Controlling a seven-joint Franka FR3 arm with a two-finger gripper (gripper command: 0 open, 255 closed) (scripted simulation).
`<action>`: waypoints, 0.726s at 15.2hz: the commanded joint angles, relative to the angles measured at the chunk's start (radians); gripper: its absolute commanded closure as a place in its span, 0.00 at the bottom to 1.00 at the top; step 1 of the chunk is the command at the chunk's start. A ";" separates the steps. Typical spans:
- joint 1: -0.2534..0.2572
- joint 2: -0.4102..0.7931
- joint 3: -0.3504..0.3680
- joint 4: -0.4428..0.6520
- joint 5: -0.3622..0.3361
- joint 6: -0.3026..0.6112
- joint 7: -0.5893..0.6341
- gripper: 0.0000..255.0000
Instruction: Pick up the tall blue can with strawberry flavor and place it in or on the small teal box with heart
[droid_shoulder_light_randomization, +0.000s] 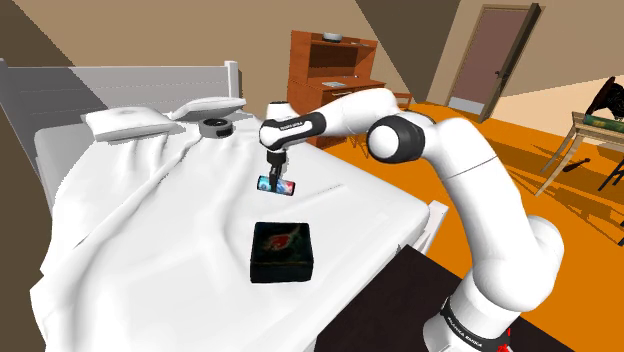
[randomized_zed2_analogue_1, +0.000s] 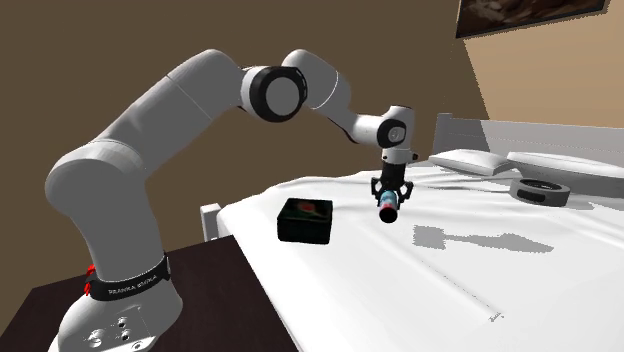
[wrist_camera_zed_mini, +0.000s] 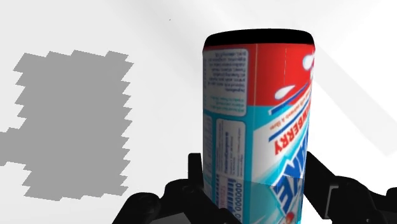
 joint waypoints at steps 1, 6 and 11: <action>-0.001 -0.018 0.001 0.000 0.001 -0.017 0.000 1.00; -0.001 -0.048 0.003 0.016 0.003 -0.063 -0.001 1.00; -0.001 -0.072 0.004 0.042 0.005 -0.113 -0.001 1.00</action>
